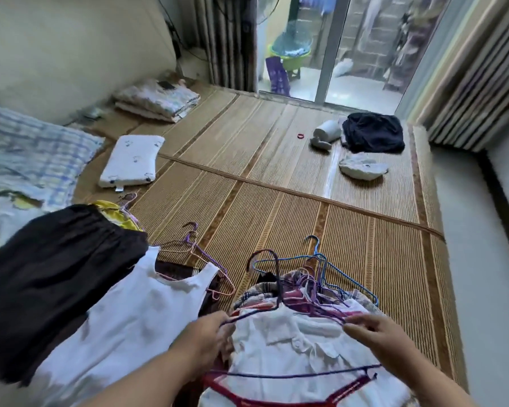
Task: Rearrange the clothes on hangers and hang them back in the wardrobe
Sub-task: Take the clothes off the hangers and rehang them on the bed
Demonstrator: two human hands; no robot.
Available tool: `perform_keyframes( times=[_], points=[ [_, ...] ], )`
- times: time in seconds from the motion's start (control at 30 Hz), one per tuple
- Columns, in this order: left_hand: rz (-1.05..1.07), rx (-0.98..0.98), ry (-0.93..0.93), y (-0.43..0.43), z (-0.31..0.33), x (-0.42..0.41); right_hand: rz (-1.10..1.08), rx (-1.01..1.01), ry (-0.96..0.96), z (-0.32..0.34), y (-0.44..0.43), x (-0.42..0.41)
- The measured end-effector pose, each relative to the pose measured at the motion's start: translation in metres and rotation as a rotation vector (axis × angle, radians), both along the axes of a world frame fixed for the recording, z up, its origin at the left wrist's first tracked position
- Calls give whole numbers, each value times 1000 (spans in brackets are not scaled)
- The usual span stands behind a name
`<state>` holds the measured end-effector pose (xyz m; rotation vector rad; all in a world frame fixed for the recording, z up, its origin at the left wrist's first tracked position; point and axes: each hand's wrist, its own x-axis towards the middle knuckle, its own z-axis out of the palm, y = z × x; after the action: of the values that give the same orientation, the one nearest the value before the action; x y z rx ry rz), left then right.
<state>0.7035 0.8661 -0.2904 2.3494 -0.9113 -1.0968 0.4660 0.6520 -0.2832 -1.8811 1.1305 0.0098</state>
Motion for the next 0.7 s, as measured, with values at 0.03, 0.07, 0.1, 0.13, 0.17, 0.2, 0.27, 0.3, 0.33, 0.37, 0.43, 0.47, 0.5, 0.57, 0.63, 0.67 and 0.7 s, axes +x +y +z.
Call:
perform_keyframes(
  times=[0.03,0.07,0.1,0.13,0.17,0.2,0.27,0.3,0.33,0.37,0.43,0.47,0.5,0.57,0.63,0.67,0.7],
  points=[
    [14,-20,-33,13,13,7,15,-33,-13,13,8,9],
    [38,-41,-53,24,26,13,35,-50,-21,27,18,17],
    [52,-64,-73,39,38,19,54,-63,-29,39,28,25],
    [62,-79,-89,52,50,25,67,-75,-37,50,39,33],
    [71,-95,-104,64,61,28,73,-91,-53,58,48,39],
    [92,-111,-119,80,75,32,78,-100,-69,69,61,46],
    [138,-160,-140,113,100,39,79,-133,-102,89,87,59],
    [158,-184,-159,129,113,42,76,-153,-114,98,100,65],
    [176,-205,-180,142,125,44,69,-171,-128,107,112,69],
    [200,-236,-200,160,138,47,76,-185,-138,115,126,74],
    [233,-294,-242,195,164,50,103,-197,-153,133,153,85],
    [240,-304,-282,212,175,52,120,-189,-160,141,167,91],
    [244,-311,-323,227,185,54,133,-180,-176,149,179,96],
    [269,-339,-376,261,206,59,168,-167,-227,165,205,107],
    [292,-366,-423,293,225,66,202,-173,-267,182,229,122],
    [303,-372,-454,306,233,72,214,-179,-287,190,238,129],
    [329,-381,-490,322,242,77,234,-191,-302,199,250,140]
  ],
)
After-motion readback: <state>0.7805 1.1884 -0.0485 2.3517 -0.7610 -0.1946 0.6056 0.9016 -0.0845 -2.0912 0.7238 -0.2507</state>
